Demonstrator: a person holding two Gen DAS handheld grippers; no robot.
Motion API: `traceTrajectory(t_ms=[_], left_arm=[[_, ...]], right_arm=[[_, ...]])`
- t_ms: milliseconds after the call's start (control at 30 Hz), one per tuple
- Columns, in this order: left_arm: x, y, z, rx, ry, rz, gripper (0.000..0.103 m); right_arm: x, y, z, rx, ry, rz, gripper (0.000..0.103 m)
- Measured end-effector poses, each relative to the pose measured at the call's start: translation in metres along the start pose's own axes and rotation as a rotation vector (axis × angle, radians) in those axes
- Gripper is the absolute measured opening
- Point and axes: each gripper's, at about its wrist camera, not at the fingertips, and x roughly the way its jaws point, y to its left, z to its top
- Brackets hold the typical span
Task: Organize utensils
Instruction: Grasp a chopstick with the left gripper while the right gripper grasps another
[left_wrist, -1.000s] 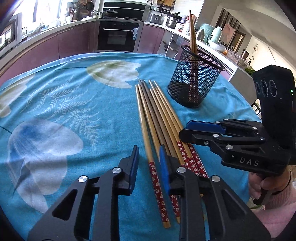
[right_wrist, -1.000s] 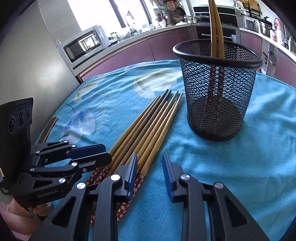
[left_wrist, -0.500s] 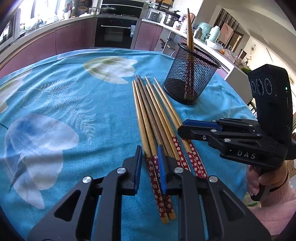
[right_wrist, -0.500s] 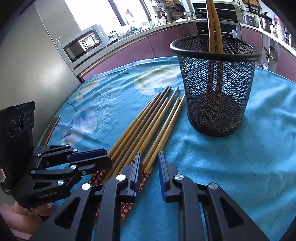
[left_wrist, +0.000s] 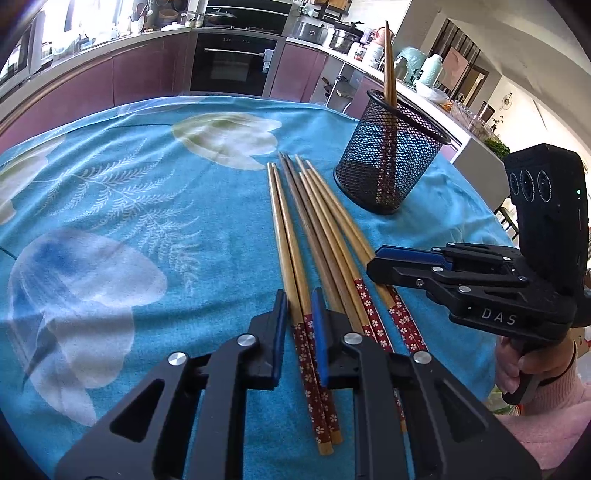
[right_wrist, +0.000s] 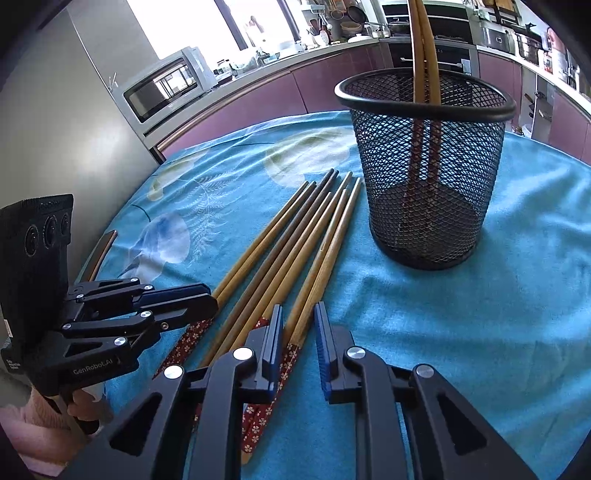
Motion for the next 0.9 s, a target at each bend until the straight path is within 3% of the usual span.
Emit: traceTrajectory(t_ms=[133, 200, 300, 567, 767, 900], left_arm=[[-0.001, 0.0, 0.0, -0.01, -0.001, 0.001, 0.013], [-0.003, 0.001, -0.001, -0.017, -0.004, 0.002, 0.005], [-0.004, 0.004, -0.002, -0.03, -0.001, -0.012, 0.003], [-0.004, 0.006, -0.002, -0.011, -0.008, 0.042, 0.018], [0.003, 0.004, 0.004, 0.023, 0.002, 0.057, 0.02], [0.007, -0.001, 0.007, 0.05, 0.006, 0.087, 0.014]], right_arm=[[-0.001, -0.001, 0.0, 0.008, 0.0, 0.019, 0.01], [-0.003, -0.002, 0.0, 0.017, -0.004, 0.028, 0.008], [-0.003, -0.003, -0.001, 0.019, -0.001, 0.026, 0.008], [-0.001, -0.003, -0.002, 0.017, 0.002, -0.013, 0.008], [0.005, 0.007, 0.003, -0.044, -0.007, -0.09, 0.009], [0.007, 0.007, 0.004, -0.048, -0.011, -0.092, 0.01]])
